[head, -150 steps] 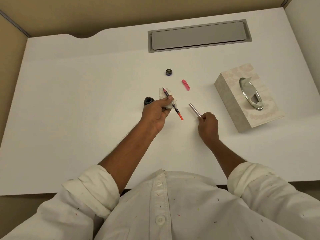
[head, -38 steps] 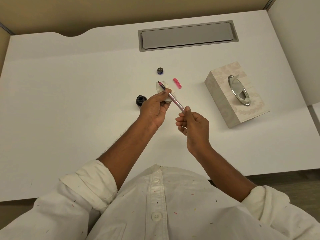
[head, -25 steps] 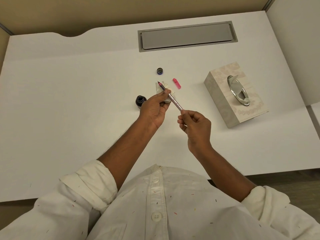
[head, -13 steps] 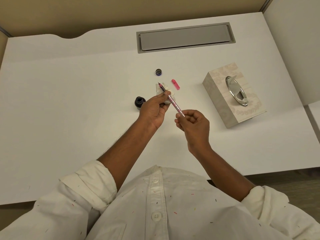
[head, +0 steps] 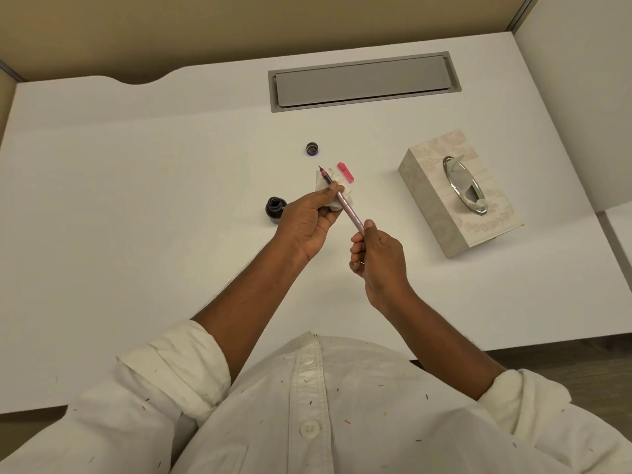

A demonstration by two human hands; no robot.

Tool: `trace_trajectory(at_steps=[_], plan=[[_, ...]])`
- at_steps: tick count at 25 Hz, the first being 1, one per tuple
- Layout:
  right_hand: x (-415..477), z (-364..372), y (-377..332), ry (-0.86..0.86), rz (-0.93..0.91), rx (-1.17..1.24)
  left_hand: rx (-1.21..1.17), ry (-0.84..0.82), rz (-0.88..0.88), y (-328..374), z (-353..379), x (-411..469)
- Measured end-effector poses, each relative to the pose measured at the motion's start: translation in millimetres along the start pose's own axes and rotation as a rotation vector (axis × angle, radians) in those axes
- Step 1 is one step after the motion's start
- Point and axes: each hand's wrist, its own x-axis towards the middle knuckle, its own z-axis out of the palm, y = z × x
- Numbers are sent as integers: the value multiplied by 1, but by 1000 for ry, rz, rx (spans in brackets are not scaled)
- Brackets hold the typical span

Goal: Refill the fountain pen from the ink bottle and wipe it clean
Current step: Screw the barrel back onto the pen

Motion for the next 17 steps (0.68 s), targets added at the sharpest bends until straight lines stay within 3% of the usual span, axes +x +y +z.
trace_trajectory(at_steps=[4, 12, 17], plan=[[-1, -2, -1, -17, 6, 10, 29, 3, 32, -2, 0, 1], [-4, -6, -2, -4, -247, -23, 20, 31, 58, -2, -1, 5], [-4, -4, 1, -30, -142, -43, 31, 36, 62, -2, -2, 5]])
